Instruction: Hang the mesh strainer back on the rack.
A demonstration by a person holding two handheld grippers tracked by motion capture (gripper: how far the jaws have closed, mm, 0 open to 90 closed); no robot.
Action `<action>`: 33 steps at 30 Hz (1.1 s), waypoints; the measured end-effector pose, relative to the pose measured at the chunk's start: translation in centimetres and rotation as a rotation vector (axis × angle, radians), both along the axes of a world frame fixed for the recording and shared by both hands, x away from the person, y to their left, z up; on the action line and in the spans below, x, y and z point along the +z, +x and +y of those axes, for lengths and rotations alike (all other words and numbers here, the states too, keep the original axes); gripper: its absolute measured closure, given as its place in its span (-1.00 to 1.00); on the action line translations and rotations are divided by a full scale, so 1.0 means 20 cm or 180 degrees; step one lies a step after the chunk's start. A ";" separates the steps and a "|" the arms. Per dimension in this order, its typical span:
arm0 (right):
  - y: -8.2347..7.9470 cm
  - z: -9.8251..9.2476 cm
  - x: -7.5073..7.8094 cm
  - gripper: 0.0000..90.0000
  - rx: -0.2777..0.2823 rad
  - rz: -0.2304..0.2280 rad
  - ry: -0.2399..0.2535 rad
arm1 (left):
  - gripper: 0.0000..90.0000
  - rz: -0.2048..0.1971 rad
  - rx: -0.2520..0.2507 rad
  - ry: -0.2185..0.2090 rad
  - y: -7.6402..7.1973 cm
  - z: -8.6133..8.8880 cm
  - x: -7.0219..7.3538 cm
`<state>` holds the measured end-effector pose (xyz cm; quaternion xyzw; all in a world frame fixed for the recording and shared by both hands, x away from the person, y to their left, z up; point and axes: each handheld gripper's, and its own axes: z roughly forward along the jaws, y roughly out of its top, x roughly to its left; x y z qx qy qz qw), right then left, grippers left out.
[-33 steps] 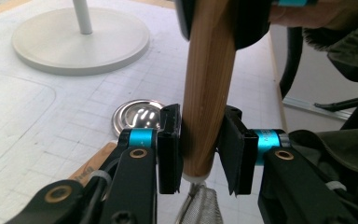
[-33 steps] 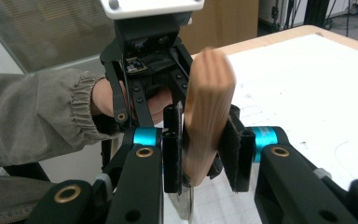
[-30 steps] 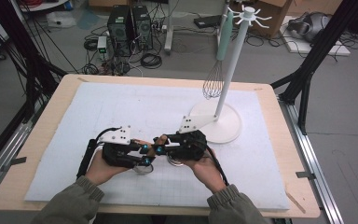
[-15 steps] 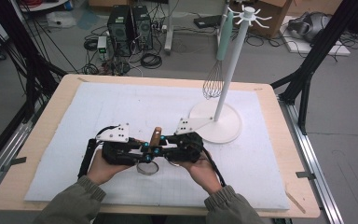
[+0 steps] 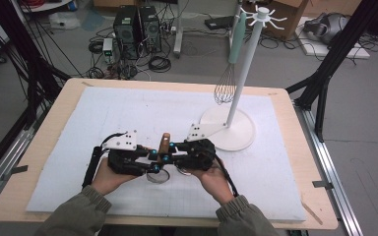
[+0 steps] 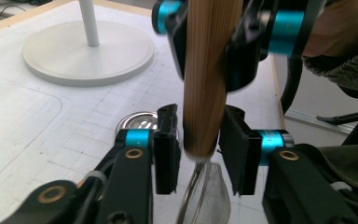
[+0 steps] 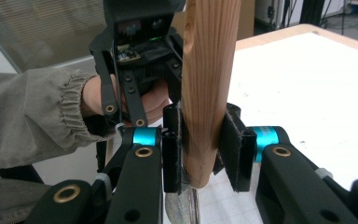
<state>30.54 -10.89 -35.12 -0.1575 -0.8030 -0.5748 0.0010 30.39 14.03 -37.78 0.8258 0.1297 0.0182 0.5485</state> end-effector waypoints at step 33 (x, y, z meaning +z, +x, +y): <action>0.09 -0.47 0.31 0.60 -0.0563 -0.0209 -0.0154 | -0.24 -0.0103 0.0734 0.0134 -0.06 0.27 -0.04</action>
